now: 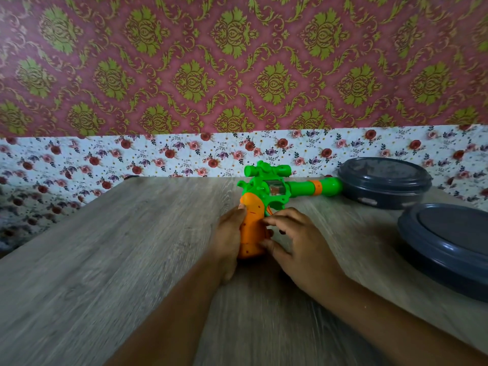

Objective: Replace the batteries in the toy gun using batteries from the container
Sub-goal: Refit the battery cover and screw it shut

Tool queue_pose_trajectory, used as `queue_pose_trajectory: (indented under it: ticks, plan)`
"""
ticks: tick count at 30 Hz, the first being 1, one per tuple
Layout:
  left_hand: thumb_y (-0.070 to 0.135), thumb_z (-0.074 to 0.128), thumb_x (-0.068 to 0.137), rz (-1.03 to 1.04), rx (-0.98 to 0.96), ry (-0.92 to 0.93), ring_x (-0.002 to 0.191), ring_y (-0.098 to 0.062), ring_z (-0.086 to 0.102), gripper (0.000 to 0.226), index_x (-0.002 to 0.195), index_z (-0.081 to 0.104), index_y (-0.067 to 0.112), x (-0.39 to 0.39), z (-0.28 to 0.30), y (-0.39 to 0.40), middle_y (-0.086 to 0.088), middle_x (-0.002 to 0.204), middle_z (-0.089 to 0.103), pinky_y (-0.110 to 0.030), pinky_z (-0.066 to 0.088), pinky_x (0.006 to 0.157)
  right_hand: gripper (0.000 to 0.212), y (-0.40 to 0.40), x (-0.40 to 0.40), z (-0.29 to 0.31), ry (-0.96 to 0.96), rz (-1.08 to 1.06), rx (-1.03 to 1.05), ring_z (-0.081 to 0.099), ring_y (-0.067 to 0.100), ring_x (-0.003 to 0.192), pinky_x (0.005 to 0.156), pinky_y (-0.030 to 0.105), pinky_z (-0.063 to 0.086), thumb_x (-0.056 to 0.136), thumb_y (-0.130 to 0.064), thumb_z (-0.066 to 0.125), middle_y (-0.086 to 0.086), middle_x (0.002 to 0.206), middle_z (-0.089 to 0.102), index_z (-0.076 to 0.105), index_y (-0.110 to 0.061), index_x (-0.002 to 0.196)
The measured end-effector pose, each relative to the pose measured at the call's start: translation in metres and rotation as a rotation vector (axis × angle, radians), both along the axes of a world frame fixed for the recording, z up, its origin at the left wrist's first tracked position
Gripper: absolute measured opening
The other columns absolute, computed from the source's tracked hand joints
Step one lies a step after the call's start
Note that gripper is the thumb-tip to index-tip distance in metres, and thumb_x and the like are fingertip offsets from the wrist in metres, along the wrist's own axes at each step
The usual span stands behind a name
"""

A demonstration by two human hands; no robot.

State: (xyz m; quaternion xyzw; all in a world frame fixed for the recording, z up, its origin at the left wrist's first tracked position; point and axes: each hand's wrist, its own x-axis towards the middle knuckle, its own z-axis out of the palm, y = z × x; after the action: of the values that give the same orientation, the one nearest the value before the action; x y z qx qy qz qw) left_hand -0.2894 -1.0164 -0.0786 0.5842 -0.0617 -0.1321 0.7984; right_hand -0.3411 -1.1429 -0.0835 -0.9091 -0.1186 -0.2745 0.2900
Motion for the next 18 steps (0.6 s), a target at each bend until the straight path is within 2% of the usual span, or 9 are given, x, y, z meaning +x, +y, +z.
queue_pose_trajectory:
  ticks: [2, 5, 7, 9, 13, 15, 18]
  plan:
    - [0.027, 0.037, 0.099, -0.058, -0.064, 0.08, 0.069, -0.019, 0.069, 0.037, 0.121, 0.053, 0.003, 0.002, 0.003, 0.004, -0.014, 0.092, 0.067, -0.03, 0.057, 0.06, 0.036, -0.007, 0.001, 0.006, -0.028, -0.028, 0.038, 0.047, 0.009, 0.1, 0.085, 0.024, 0.039, 0.078, -0.033, 0.059, -0.003, 0.109, 0.055, 0.063, -0.021, 0.112]
    - [0.03, 0.036, 0.099, -0.116, -0.198, 0.187, 0.071, -0.022, 0.069, 0.042, 0.127, 0.048, 0.0, 0.007, 0.005, 0.008, -0.017, 0.092, 0.067, -0.032, 0.058, 0.063, 0.02, -0.026, 0.002, 0.018, -0.074, -0.117, 0.103, 0.048, 0.006, 0.085, 0.074, 0.02, 0.035, 0.081, -0.016, 0.066, -0.002, 0.101, 0.061, 0.066, -0.018, 0.101]
    - [0.028, 0.037, 0.098, -0.135, -0.277, 0.219, 0.072, -0.025, 0.069, 0.044, 0.13, 0.044, 0.0, 0.01, 0.005, 0.011, -0.019, 0.094, 0.066, -0.033, 0.059, 0.064, 0.014, -0.039, 0.004, 0.024, -0.047, -0.176, 0.13, 0.048, -0.002, 0.073, 0.066, 0.009, 0.035, 0.08, -0.012, 0.066, -0.004, 0.092, 0.062, 0.067, -0.016, 0.094]
    - [0.026, 0.036, 0.097, -0.171, -0.317, 0.229, 0.074, -0.026, 0.069, 0.041, 0.126, 0.047, 0.0, 0.011, 0.005, 0.013, -0.02, 0.095, 0.066, -0.033, 0.059, 0.065, 0.009, -0.049, 0.005, 0.027, 0.032, -0.214, 0.117, 0.047, -0.007, 0.066, 0.06, 0.0, 0.034, 0.081, -0.011, 0.065, -0.007, 0.081, 0.061, 0.069, -0.015, 0.088]
    - [0.022, 0.033, 0.096, -0.256, -0.31, 0.205, 0.076, -0.025, 0.069, 0.029, 0.104, 0.055, 0.005, 0.007, 0.006, 0.014, -0.018, 0.094, 0.067, -0.033, 0.058, 0.068, 0.006, -0.063, 0.003, 0.032, 0.256, -0.207, 0.018, 0.049, -0.007, 0.059, 0.053, -0.002, 0.035, 0.08, -0.014, 0.066, -0.007, 0.07, 0.062, 0.073, -0.013, 0.081]
    - [0.018, 0.034, 0.097, -0.265, -0.288, 0.182, 0.074, -0.024, 0.07, 0.025, 0.105, 0.055, 0.007, 0.007, 0.006, 0.013, -0.017, 0.094, 0.067, -0.034, 0.059, 0.066, 0.005, -0.067, 0.001, 0.036, 0.374, -0.176, -0.041, 0.05, -0.007, 0.059, 0.053, 0.0, 0.036, 0.078, -0.013, 0.069, -0.007, 0.069, 0.062, 0.073, -0.013, 0.079]
    - [0.016, 0.036, 0.098, -0.25, -0.259, 0.151, 0.078, -0.023, 0.069, 0.027, 0.12, 0.049, 0.009, 0.009, 0.004, 0.012, -0.015, 0.097, 0.067, -0.034, 0.059, 0.067, 0.008, -0.07, -0.003, 0.04, 0.503, -0.107, -0.105, 0.054, -0.006, 0.062, 0.054, 0.003, 0.036, 0.073, -0.012, 0.073, -0.012, 0.066, 0.063, 0.073, -0.02, 0.074]
